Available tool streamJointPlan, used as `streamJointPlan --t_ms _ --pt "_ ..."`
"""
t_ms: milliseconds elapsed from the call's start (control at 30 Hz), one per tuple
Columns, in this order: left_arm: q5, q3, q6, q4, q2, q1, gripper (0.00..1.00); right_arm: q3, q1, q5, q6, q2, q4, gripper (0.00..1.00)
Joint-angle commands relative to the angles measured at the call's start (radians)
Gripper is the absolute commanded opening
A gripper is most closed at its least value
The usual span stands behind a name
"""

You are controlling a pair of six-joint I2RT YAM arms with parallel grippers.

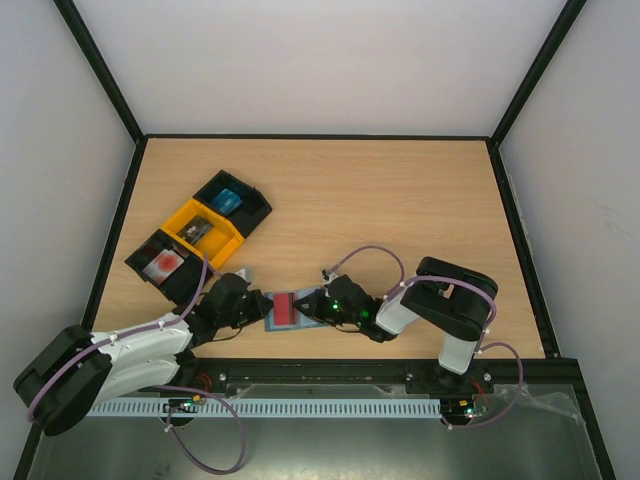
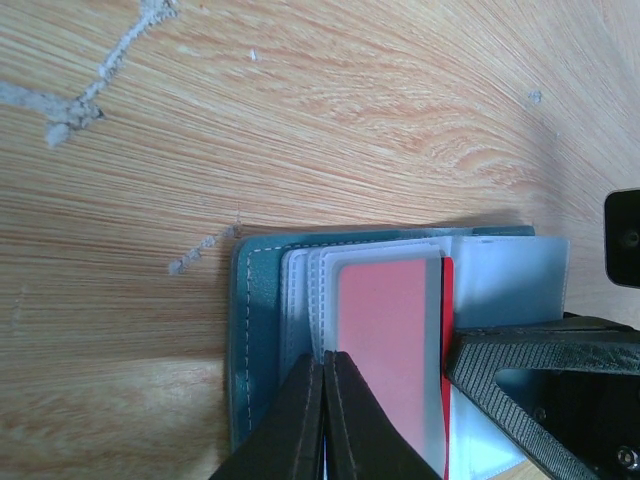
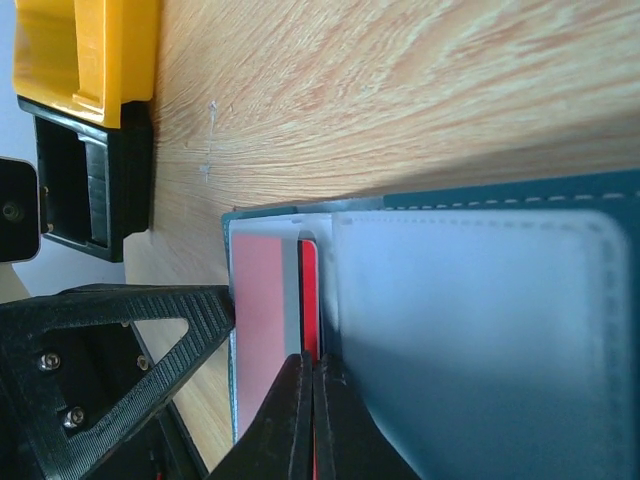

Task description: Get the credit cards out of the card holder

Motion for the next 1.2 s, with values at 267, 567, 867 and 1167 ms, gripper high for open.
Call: streamJointPlan --t_ms 267,567,867,1167 --pt "-0.002 -0.034 -0.005 -0.057 0.005 -0.015 0.03 -0.070 -0.001 0.090 -0.049 -0.074 0.003 0.02" --pt "-0.003 -0.036 -0.009 -0.056 0.002 -0.015 0.03 -0.052 -0.005 0.040 -0.061 -0.078 -0.020 0.03" --pt "-0.003 -0.044 -0.014 -0.050 0.002 -0.016 0.03 -0.001 -0.004 -0.016 -0.049 -0.003 0.005 0.13" --pt "0.000 -0.047 -0.016 -0.035 0.011 -0.019 0.03 0.017 -0.004 -0.003 -0.045 0.026 -0.023 0.15"
